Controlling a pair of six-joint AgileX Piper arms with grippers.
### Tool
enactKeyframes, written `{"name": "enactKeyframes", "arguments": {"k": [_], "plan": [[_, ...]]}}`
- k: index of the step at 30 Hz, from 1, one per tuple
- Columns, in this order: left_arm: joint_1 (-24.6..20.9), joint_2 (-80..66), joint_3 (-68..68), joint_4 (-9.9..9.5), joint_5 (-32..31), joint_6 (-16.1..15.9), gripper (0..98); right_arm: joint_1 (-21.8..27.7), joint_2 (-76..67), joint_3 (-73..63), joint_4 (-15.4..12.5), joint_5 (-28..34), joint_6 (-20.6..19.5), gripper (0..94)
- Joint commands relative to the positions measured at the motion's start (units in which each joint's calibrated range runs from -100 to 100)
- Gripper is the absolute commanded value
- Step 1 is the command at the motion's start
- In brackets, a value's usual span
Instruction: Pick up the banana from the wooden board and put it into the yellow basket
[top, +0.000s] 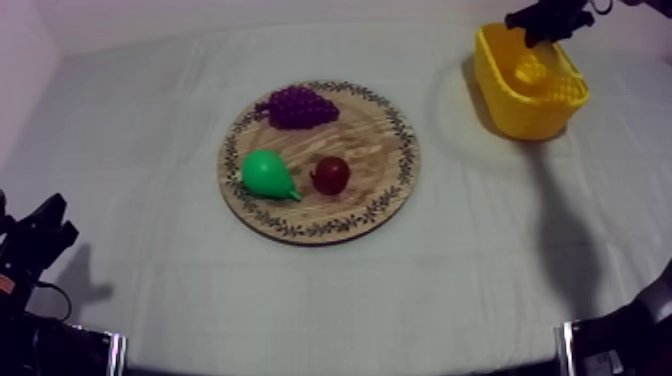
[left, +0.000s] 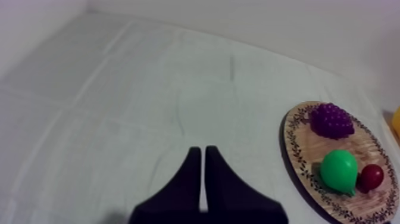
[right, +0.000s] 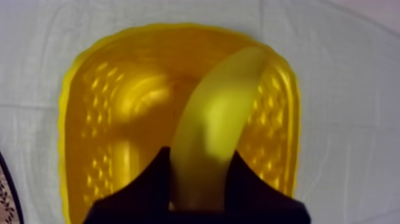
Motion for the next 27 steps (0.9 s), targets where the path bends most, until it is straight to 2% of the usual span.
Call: {"name": "enactKeyframes", "arguments": {"k": [1, 3, 10, 13, 16, 21, 27], "plan": [[0.0, 0.0, 0.0, 0.0, 0.0, 0.0, 0.0, 0.2, 1.1, -0.3, -0.1, 0.2, -0.1, 11.0], [0.0, 0.0, 0.0, 0.0, 0.0, 0.0, 0.0, 0.4, 1.8, -0.5, -0.4, 0.1, -0.1, 16.3], [0.0, 0.0, 0.0, 0.0, 0.0, 0.0, 0.0, 0.9, 3.3, 0.9, -1.0, -0.5, 0.1, 43.3], [0.0, 0.0, 0.0, 0.0, 0.0, 0.0, 0.0, 0.9, 2.8, 1.6, -1.0, -0.7, 0.2, 48.5], [0.0, 0.0, 0.0, 0.0, 0.0, 0.0, 0.0, 1.0, 1.5, 2.3, -1.1, -0.8, 0.3, 49.3], [0.0, 0.0, 0.0, 0.0, 0.0, 0.0, 0.0, 0.9, -3.1, 3.5, -1.4, -0.2, 0.9, 42.9], [0.0, 0.0, 0.0, 0.0, 0.0, 0.0, 0.0, 0.9, -15.0, 7.6, -2.0, -0.5, 2.3, 11.4]]}}
